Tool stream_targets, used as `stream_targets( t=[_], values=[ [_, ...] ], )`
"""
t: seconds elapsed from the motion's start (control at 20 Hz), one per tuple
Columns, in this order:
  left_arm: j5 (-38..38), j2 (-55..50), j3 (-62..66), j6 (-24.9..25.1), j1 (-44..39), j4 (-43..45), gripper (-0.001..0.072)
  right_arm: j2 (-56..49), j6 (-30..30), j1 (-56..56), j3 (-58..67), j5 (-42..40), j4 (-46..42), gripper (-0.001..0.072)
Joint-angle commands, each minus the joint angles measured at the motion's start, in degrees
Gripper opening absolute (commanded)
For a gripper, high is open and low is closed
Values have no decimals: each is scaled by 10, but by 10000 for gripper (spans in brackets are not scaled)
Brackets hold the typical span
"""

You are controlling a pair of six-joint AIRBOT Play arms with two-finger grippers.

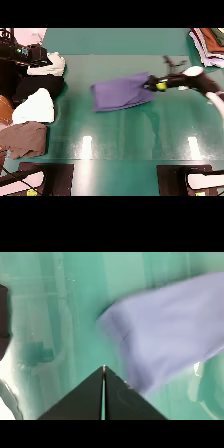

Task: Fold the shirts.

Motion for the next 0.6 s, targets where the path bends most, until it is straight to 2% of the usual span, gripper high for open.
stream_targets(
  t=[0.0,0.3,0.45,0.55],
  values=[
    [3,0,0,-3,-4,-11,22,123,7,-176,-87,-21,-42,9],
    [68,0,0,-3,-89,-8,22,262,23,-529,-192,-43,-81,9],
    [98,0,0,-3,-118,-8,22,290,25,-635,-244,-45,-82,9],
    [100,0,0,-3,-122,-8,22,283,24,-656,-253,-26,-104,9]
  ],
)
